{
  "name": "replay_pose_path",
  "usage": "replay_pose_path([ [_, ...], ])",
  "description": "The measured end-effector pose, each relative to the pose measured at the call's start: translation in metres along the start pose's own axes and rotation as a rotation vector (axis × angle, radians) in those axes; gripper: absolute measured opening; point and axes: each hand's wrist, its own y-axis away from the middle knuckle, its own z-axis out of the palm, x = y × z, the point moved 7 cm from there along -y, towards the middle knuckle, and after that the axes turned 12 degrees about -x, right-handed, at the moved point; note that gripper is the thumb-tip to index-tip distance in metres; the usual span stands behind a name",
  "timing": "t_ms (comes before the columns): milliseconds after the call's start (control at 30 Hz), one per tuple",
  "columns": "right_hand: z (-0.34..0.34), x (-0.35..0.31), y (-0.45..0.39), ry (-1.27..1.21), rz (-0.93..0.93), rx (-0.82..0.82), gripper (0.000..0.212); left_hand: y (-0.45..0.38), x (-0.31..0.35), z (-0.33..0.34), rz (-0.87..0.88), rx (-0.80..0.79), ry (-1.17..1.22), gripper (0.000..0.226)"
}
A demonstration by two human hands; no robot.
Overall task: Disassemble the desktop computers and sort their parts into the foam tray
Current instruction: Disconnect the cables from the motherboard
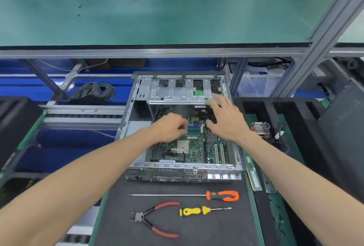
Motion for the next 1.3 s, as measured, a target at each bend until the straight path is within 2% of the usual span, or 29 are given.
replay_pose_path([
  [200,0.019,-0.022,0.051,0.121,-0.116,-0.058,0.047,0.037,0.015,0.007,0.008,0.066,0.077,0.015],
  [300,0.025,-0.04,0.079,0.059,-0.226,-0.091,0.039,0.058,0.027,0.012,0.02,0.113,0.156,0.012],
  [400,0.021,-0.065,0.115,-0.041,-0.393,0.012,0.025,0.081,0.041,0.017,0.061,0.193,0.202,0.012],
  [467,0.02,-0.083,0.142,0.039,-0.513,0.169,0.016,0.1,0.053,0.019,0.133,0.323,0.162,0.012],
  [533,0.029,-0.1,0.167,0.16,-0.636,0.256,0.009,0.125,0.069,0.021,0.266,0.513,0.069,0.011],
  [567,0.036,-0.107,0.177,0.205,-0.698,0.257,0.008,0.137,0.078,0.026,0.348,0.583,0.0,0.011],
  [633,0.058,-0.113,0.192,0.275,-0.785,0.186,0.004,0.154,0.089,0.048,0.488,0.62,-0.142,0.012],
  [733,0.09,-0.105,0.194,0.337,-0.686,-0.019,0.016,0.158,0.084,0.095,0.479,0.483,-0.284,0.012],
  [800,0.105,-0.096,0.184,0.367,-0.52,-0.144,0.024,0.146,0.067,0.124,0.308,0.295,-0.303,0.011],
  [867,0.124,-0.086,0.174,0.376,-0.385,-0.274,0.027,0.131,0.042,0.147,0.049,0.097,-0.28,0.019],
  [933,0.141,-0.081,0.167,0.401,-0.334,-0.336,0.035,0.124,0.028,0.162,-0.085,0.007,-0.309,0.024],
  [1100,0.161,-0.083,0.153,0.411,-0.213,-0.369,0.049,0.117,0.018,0.171,-0.155,0.061,-0.243,0.015],
  [1200,0.157,-0.087,0.155,0.356,-0.201,-0.345,0.039,0.125,0.018,0.169,-0.133,0.16,-0.187,0.012],
  [1300,0.14,-0.086,0.161,0.278,-0.24,-0.355,0.025,0.143,0.018,0.159,-0.059,0.277,-0.017,0.01],
])
